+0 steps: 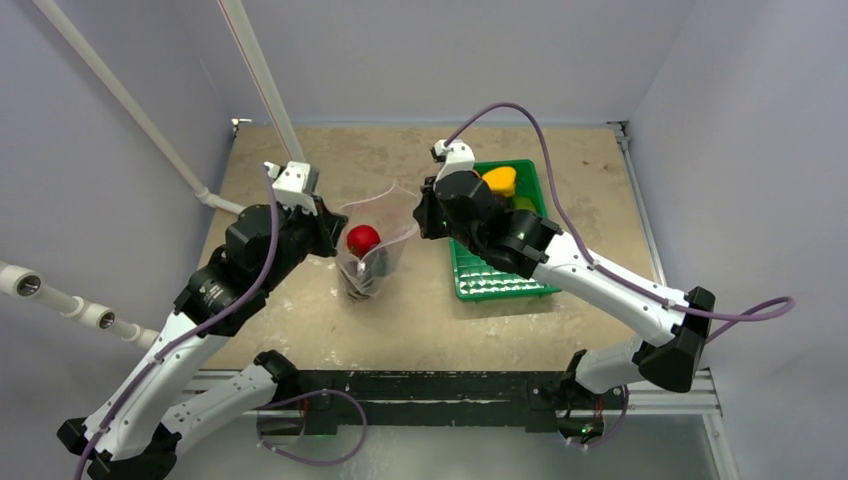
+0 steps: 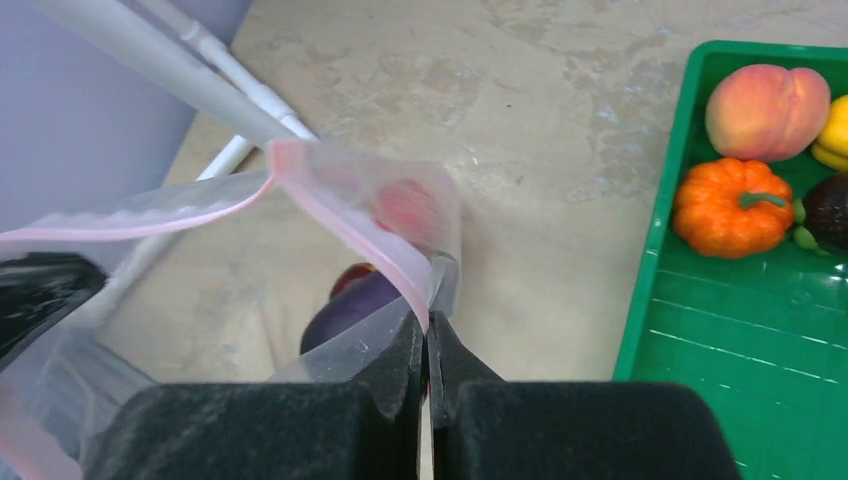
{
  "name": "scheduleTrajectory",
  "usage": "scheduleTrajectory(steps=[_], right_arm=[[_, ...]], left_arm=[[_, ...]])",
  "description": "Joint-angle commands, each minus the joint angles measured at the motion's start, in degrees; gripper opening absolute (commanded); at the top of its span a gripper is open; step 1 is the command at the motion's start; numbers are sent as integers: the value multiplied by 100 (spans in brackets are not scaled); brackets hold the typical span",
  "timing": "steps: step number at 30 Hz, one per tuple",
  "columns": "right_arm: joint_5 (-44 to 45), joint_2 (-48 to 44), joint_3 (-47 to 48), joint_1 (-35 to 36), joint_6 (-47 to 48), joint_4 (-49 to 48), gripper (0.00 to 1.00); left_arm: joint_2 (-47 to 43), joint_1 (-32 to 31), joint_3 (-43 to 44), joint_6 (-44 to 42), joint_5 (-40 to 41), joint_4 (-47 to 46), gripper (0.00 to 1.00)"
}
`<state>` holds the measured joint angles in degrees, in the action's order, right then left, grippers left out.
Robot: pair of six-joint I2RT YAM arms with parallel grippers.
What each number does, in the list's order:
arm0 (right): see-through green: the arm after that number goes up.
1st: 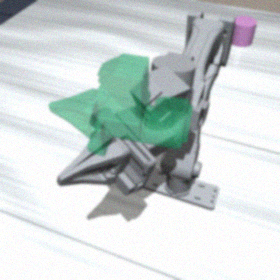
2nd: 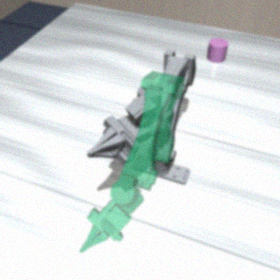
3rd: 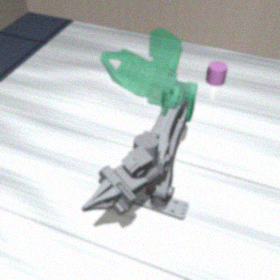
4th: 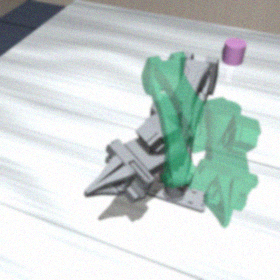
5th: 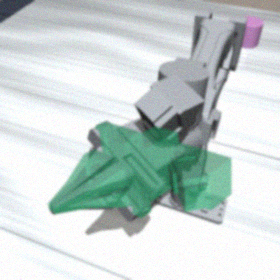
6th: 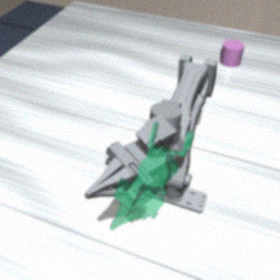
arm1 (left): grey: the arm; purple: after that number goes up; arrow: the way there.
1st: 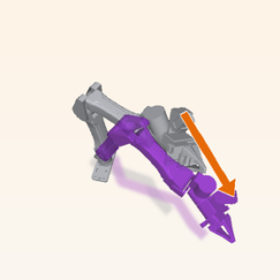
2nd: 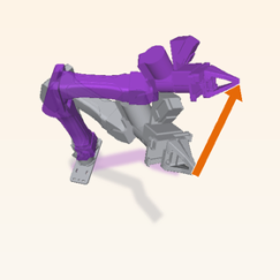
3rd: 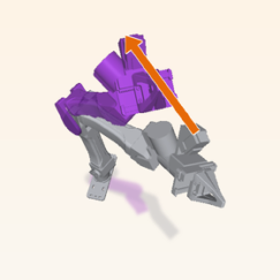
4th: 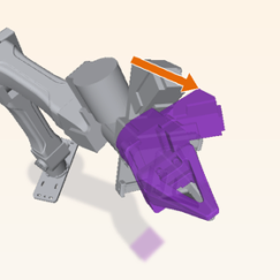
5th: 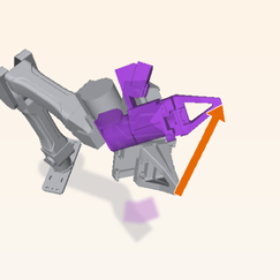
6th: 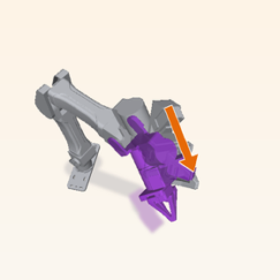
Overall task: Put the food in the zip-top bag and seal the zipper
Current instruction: Adjust the zipper food storage bag at the center of the board, then pick up the fake vegetable from the bin.
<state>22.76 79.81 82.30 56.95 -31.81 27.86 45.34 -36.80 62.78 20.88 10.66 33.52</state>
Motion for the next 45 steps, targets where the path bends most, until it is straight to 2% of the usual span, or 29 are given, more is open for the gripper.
scheduleTrajectory(steps=[1,11,16,20,27,31,39,45], right_arm=[[-159,-148,-80,-437,406,-329,0],[-837,-75,-486,-701,592,-1014,0],[-795,-175,-469,-711,555,-1106,36],[-580,-391,-363,-711,517,-1166,54],[71,-694,-48,-976,470,-997,60],[261,-791,-57,-1299,519,-1008,69],[-511,-721,-922,-2450,494,-1827,78],[-892,-235,-1300,-2756,389,-2253,81]], left_arm=[[-106,-11,-96,210,401,-46,0],[105,-7,-518,268,106,-555,0],[93,-10,-676,65,-56,-890,0],[161,-6,-776,-28,-220,-1056,0],[195,-7,-1064,-101,-426,-1338,0],[146,-12,-1137,-127,-480,-1339,0],[-72,1,-1301,-171,-477,-1265,0],[-291,-3,-1380,-188,-314,-1200,0]])
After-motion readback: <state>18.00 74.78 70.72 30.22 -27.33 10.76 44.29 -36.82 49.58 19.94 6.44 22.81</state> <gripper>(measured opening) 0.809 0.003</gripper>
